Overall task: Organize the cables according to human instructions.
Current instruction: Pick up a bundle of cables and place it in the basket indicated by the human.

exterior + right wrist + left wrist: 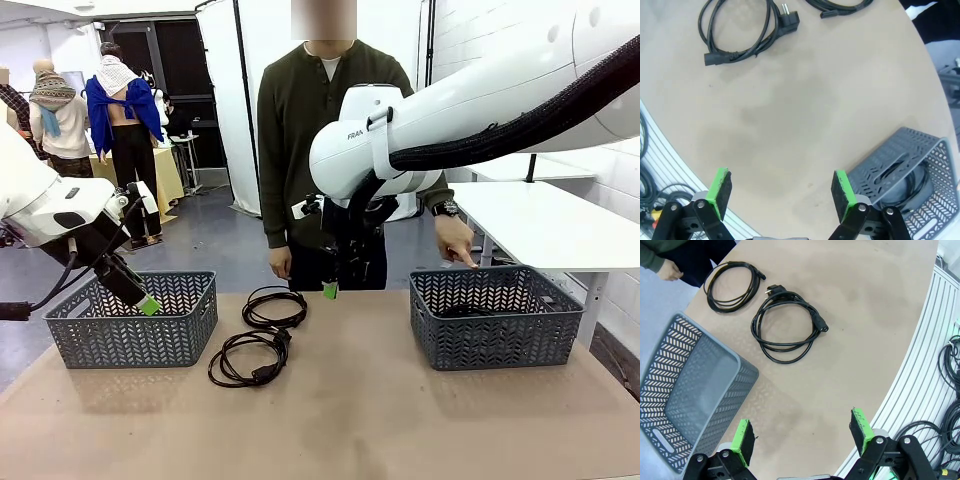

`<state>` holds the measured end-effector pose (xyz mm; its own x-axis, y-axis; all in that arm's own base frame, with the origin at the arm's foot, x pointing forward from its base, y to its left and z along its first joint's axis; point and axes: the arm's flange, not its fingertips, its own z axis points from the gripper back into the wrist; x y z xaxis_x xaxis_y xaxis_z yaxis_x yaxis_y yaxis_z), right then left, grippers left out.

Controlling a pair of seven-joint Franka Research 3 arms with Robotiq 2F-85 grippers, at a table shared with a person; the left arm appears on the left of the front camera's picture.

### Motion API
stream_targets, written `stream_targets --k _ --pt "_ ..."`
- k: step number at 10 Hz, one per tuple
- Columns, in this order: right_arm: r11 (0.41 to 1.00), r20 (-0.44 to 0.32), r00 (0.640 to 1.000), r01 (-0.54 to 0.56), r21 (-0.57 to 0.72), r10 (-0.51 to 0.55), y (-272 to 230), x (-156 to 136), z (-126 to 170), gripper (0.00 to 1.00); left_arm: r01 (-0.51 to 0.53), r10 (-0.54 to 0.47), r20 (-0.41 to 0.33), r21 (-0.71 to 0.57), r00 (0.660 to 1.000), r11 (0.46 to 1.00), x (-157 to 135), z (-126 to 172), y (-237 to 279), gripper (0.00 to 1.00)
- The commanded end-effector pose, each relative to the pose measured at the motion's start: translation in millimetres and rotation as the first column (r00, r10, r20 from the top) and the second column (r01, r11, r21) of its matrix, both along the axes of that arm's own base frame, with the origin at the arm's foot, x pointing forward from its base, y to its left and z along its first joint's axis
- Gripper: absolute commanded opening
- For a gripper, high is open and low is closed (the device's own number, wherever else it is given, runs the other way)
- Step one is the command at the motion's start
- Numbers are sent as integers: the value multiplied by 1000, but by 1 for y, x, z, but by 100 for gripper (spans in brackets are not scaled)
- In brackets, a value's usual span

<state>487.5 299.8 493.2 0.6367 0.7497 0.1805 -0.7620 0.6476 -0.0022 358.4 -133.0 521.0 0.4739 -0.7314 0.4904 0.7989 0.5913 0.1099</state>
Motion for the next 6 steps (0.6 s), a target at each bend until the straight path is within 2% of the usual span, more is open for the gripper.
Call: stream_targets --k 1,3,6 --pt "1000 0 1000 0 0 0 0 0 0 100 -2 2 11 -1 1000 1000 2 -1 1 100" --pt "988 -56 987 152 -10 -152 17 1 -1 100 -2 2 11 -1 1000 1000 2 -1 1 100" --pt "960 -40 960 276 -44 -278 40 -3 -5 100 -2 2 11 -1 1000 1000 2 -1 1 100"
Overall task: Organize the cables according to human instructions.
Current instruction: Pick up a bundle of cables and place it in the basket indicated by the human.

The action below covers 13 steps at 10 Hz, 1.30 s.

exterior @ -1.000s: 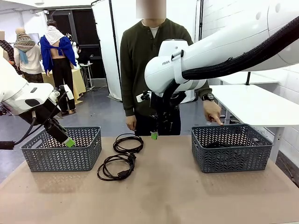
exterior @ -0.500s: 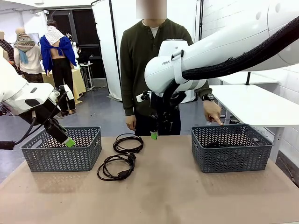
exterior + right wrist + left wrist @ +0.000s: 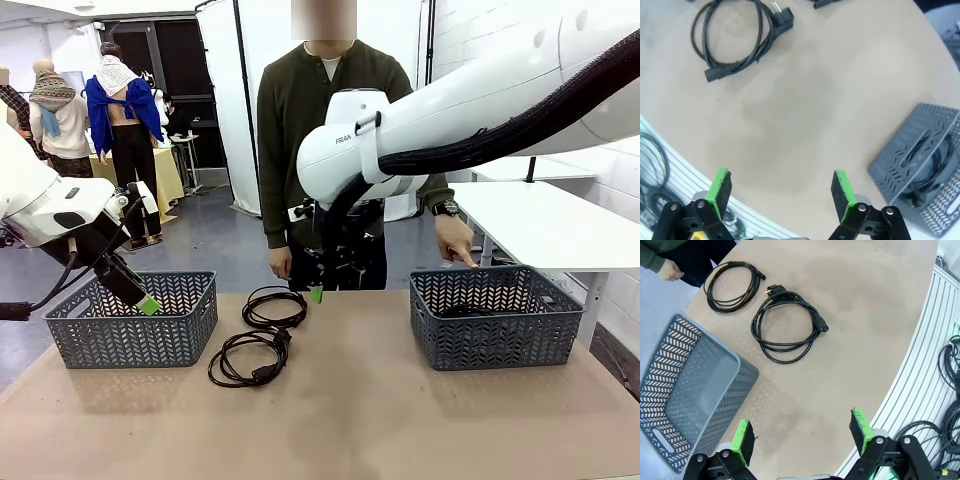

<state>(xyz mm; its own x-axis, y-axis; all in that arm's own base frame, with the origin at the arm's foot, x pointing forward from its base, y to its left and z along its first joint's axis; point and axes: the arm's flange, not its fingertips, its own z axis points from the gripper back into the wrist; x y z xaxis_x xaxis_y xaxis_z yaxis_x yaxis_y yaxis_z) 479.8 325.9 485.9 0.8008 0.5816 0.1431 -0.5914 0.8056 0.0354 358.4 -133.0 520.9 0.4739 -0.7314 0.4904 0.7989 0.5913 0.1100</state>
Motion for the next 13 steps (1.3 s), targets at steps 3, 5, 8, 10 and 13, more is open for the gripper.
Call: stream_targets --k 3,5,8,10,13 --pt "982 18 982 190 -13 -189 35 9 -8 100 -2 2 11 -1 1000 1000 2 -1 1 100" --pt "975 19 974 224 -3 -224 54 14 -16 100 -2 2 11 -1 1000 1000 2 -1 1 100" --pt "972 28 973 229 45 -231 76 15 -31 100 -2 2 11 -1 1000 1000 2 -1 1 100" --pt "975 9 976 218 53 -219 81 10 -37 100 -2 2 11 -1 1000 1000 2 -1 1 100" --pt "978 -2 979 204 48 -204 75 10 -32 100 -2 2 11 -1 1000 1000 2 -1 1 100"
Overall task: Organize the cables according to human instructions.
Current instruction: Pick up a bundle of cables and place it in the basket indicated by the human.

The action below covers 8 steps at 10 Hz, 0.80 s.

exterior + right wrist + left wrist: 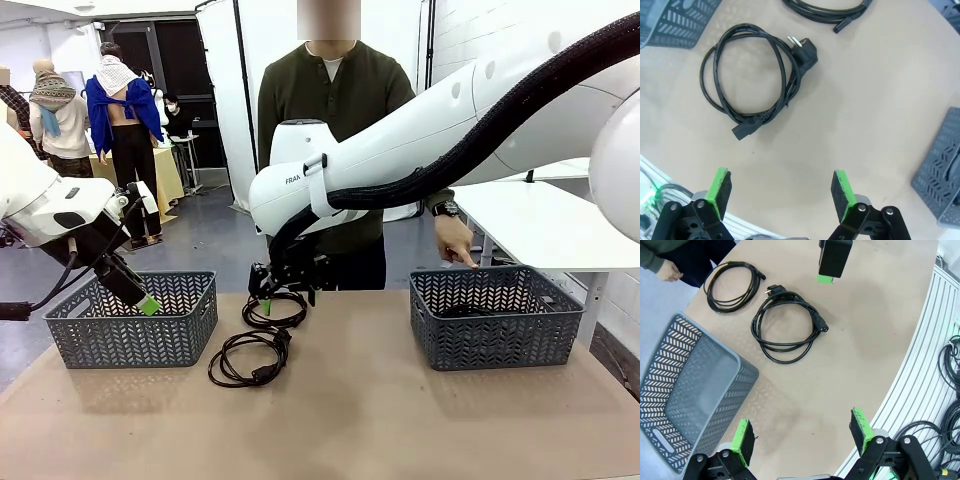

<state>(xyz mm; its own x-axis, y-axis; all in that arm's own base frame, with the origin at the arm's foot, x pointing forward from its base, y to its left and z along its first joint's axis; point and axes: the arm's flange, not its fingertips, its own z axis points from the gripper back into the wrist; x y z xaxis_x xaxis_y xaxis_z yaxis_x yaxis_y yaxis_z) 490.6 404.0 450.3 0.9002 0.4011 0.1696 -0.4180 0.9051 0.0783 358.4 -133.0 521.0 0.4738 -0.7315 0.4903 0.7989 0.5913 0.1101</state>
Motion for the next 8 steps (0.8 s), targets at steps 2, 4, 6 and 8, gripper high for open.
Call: stream_targets --k 2,4,6,8 --pt "1000 1 1000 4 -3 -4 -3 0 3 100 -2 2 11 -1 1000 1000 2 -1 1 100" --pt "1000 1 1000 4 -3 -4 -3 0 3 100 -2 2 11 -1 1000 1000 2 -1 1 100" --pt "998 9 998 62 -20 -62 5 2 -7 100 -2 2 11 -1 1000 1000 2 -1 1 100" --pt "990 5 991 133 -46 -133 9 1 -18 100 -2 2 11 -1 1000 1000 2 -1 1 100"
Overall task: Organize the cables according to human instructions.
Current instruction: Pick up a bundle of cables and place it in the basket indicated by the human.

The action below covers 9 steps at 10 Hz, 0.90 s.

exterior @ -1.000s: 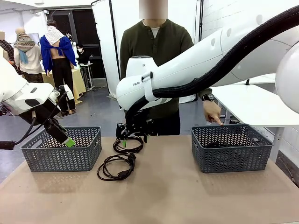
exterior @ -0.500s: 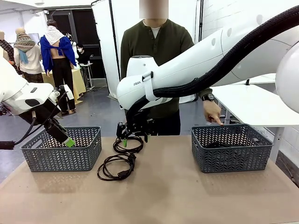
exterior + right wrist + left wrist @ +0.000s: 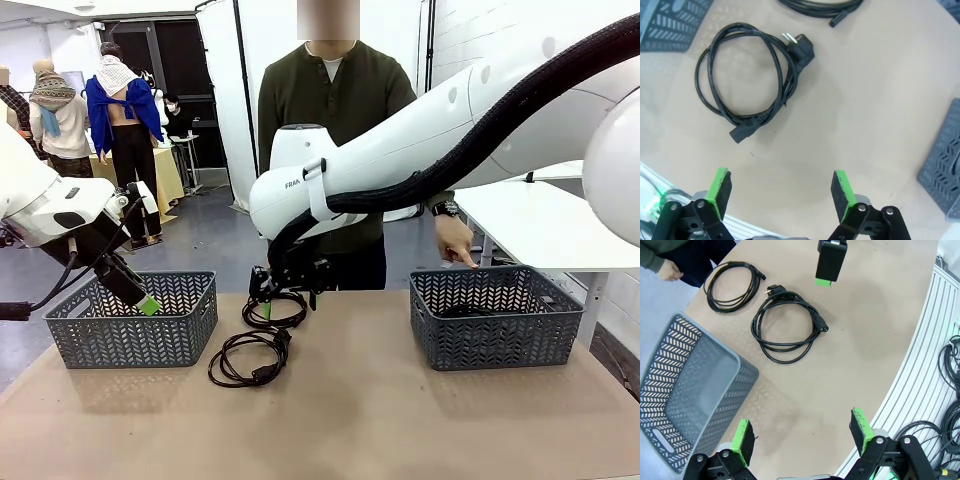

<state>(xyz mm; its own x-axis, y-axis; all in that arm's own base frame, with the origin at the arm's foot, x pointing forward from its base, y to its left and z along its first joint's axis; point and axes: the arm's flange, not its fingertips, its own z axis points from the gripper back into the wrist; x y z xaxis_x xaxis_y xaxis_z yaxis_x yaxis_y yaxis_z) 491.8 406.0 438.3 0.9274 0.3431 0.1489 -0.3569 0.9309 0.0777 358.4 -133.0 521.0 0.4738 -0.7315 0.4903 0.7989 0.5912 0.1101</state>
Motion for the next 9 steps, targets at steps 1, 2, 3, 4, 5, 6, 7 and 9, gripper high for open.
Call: stream_targets --k 1,2,3,4,5,6,7,9 --pt "992 10 994 106 -66 -106 10 -1 -13 100 -2 2 11 -1 1000 1000 2 -1 1 100" --pt "989 -14 991 133 -67 -134 14 1 -19 100 -2 2 11 -1 1000 1000 2 -1 1 100" --pt "985 -15 987 157 -74 -159 17 1 -24 100 -2 2 11 -1 1000 1000 2 -1 1 100" --pt "982 -31 984 176 -64 -178 20 3 -31 100 -2 2 11 -1 1000 1000 2 -1 1 100" --pt "976 -19 978 207 -72 -209 21 3 -38 100 -2 2 11 -1 1000 1000 2 -1 1 100" --pt "972 -26 973 229 -62 -231 23 5 -44 100 -2 2 11 -1 1000 1000 2 -1 1 100" --pt "965 -8 966 256 -60 -257 23 6 -49 100 -2 2 11 -1 1000 1000 2 -1 1 100" --pt "952 -1 955 296 -70 -297 24 10 -62 100 -2 2 11 -1 1000 1000 2 -1 1 100"
